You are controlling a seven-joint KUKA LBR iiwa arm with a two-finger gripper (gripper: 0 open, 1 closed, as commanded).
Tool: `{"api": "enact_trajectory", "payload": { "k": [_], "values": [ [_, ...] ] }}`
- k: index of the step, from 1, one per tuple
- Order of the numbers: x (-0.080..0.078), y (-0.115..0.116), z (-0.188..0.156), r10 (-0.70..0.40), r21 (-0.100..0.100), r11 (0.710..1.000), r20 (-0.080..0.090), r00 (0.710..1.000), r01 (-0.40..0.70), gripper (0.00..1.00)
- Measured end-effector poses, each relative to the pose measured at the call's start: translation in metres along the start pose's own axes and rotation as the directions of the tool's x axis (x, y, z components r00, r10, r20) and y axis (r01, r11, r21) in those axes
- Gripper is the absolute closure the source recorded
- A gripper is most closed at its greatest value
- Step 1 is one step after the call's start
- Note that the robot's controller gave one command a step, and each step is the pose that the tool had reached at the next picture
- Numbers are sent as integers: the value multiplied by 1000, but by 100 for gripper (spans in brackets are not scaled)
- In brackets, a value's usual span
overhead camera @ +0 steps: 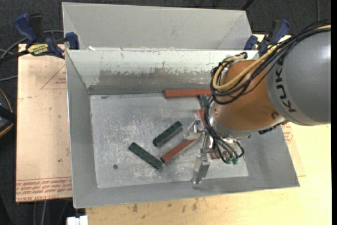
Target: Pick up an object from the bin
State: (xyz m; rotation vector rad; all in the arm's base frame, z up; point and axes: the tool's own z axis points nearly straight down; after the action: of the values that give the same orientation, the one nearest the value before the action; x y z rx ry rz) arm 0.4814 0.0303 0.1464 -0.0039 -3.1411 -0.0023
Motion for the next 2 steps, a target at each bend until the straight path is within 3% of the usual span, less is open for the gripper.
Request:
{"api": "enact_trajectory", "payload": {
  "k": [1,2],
  "values": [
    [0,0,0,0,0,1000,0,1000,0,0],
    [-56,5,69,-2,-1,1000,24,1000,2,100]
  ]
}}
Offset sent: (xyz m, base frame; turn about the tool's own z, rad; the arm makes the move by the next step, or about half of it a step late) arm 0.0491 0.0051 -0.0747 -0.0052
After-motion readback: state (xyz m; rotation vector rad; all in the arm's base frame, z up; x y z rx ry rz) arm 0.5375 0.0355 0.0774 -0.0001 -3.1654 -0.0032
